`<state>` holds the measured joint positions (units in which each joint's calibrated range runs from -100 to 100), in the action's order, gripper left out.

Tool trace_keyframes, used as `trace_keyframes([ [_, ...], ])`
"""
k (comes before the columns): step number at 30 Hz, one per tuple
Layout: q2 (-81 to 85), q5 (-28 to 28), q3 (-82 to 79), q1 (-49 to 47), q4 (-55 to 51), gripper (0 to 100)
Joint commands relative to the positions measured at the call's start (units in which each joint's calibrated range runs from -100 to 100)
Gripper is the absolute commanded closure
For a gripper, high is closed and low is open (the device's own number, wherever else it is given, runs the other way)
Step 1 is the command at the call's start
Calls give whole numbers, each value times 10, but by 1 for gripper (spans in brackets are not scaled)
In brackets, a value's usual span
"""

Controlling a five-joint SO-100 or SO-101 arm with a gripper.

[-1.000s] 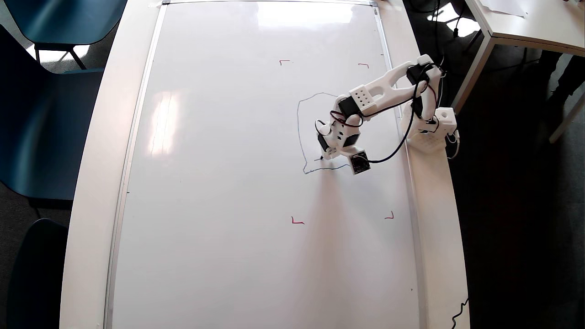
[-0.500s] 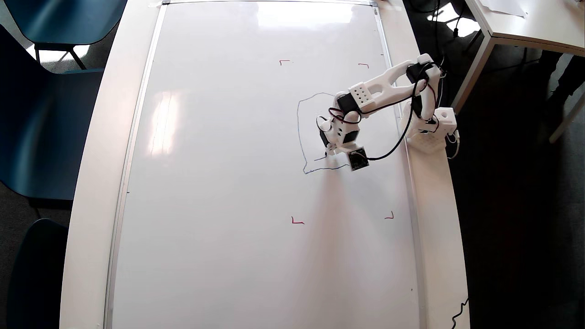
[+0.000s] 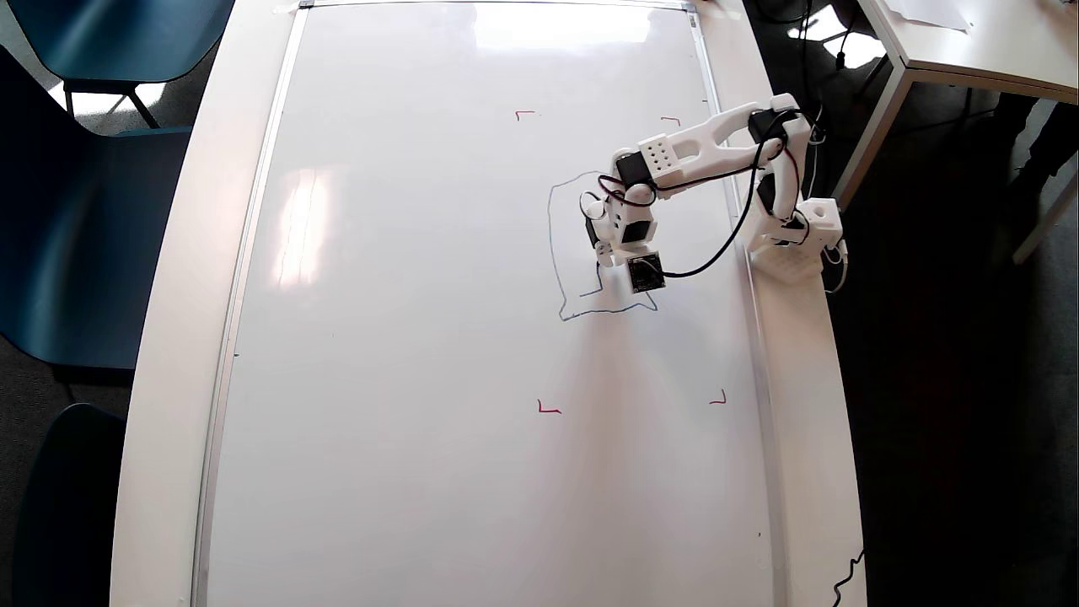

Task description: Draw on a whiteboard a robot head using a pen attached to the gripper

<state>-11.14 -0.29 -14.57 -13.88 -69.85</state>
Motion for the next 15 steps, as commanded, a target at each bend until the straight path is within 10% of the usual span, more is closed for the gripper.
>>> trace_keyframes([
  [1,-5,0,1,7,4,99],
  [15,-17,2,41,-2,49,98],
])
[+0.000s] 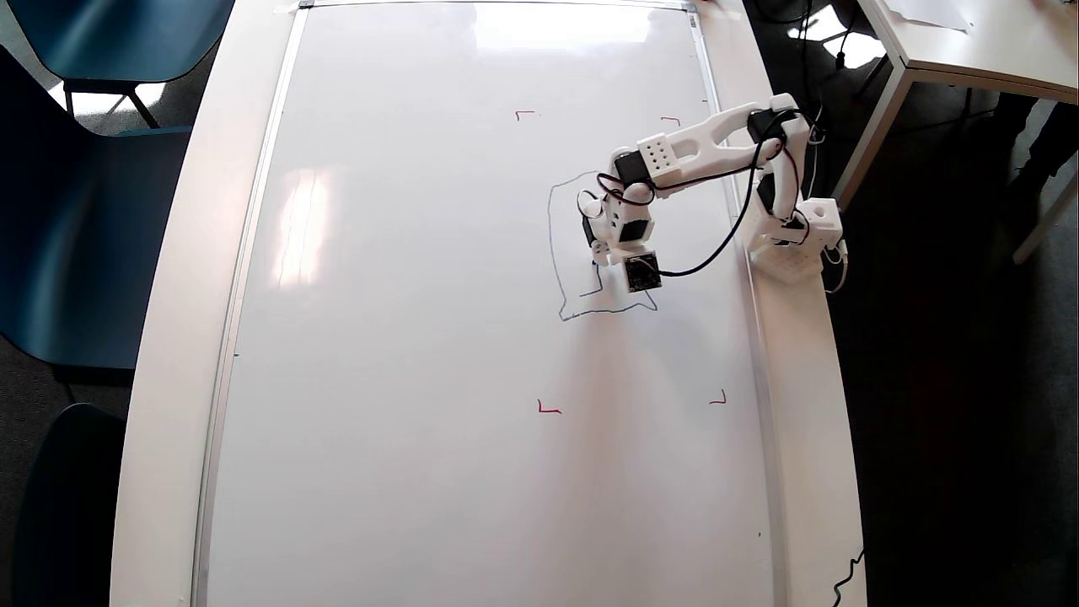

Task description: Draw on a whiteboard a robot head using a pen attached to the gripper

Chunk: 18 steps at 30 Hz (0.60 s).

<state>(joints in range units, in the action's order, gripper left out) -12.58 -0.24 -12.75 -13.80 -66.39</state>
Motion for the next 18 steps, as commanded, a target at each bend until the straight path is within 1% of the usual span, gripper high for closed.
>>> trace_keyframes([
  [1,-9,1,30,-5,14,98],
  [7,-69,1,93,-5,7,99],
  [18,-63,-7,86,-79,5,99],
])
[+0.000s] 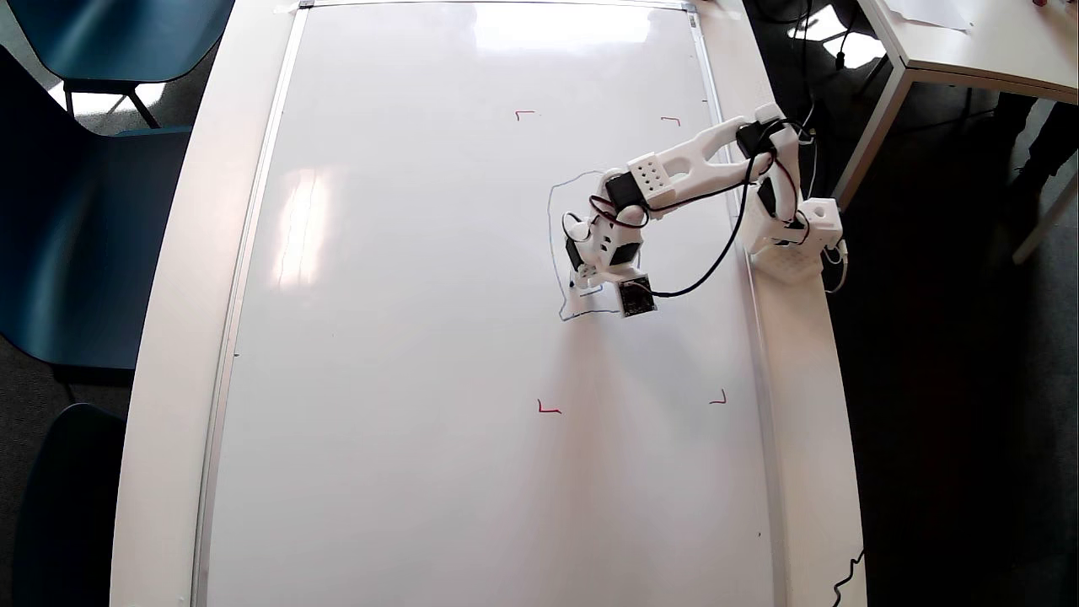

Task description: Draw on a whiteboard a robot head using a pen attached to the gripper

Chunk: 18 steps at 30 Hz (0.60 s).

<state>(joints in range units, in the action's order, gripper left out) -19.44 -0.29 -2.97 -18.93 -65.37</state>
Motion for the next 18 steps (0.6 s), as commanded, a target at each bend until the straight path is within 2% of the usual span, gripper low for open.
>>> trace_keyframes([
  [1,13,-12,-15,-32,-5,99],
  [8,51,-19,-66,-50,-2,99],
  [18,82,-18,-38,-25,3,99],
])
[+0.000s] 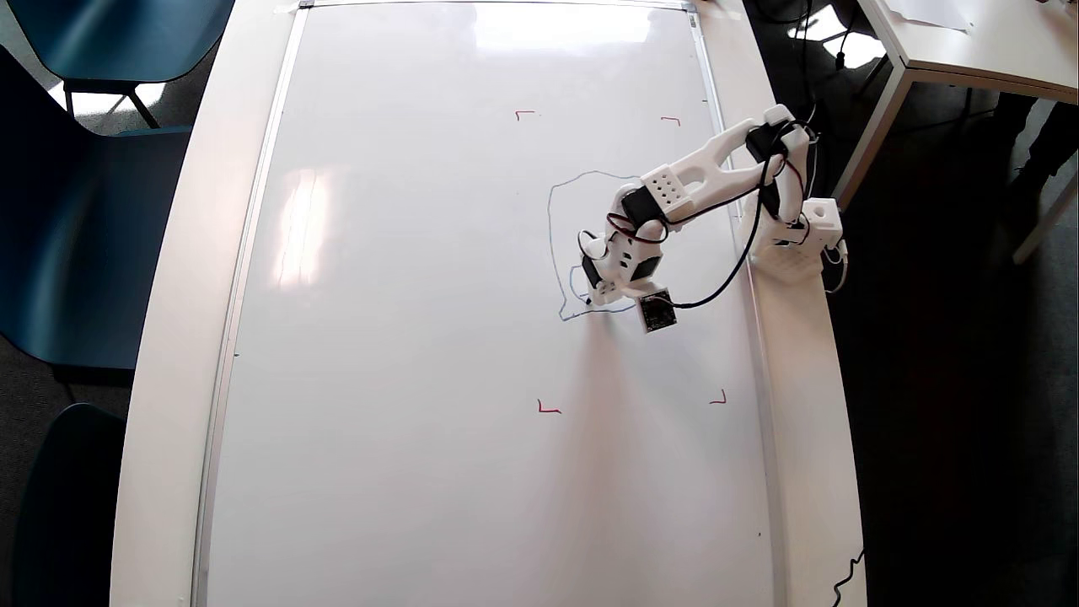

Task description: Draw on a whiteboard a robot head using a pen attached to the gripper

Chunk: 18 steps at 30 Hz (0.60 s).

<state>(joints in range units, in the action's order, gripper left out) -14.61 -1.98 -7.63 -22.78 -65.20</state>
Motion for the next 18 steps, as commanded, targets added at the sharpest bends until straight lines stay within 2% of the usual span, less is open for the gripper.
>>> trace_keyframes([
  [1,39,-1,11,14,1,99],
  [18,132,3,-6,14,-35,99],
])
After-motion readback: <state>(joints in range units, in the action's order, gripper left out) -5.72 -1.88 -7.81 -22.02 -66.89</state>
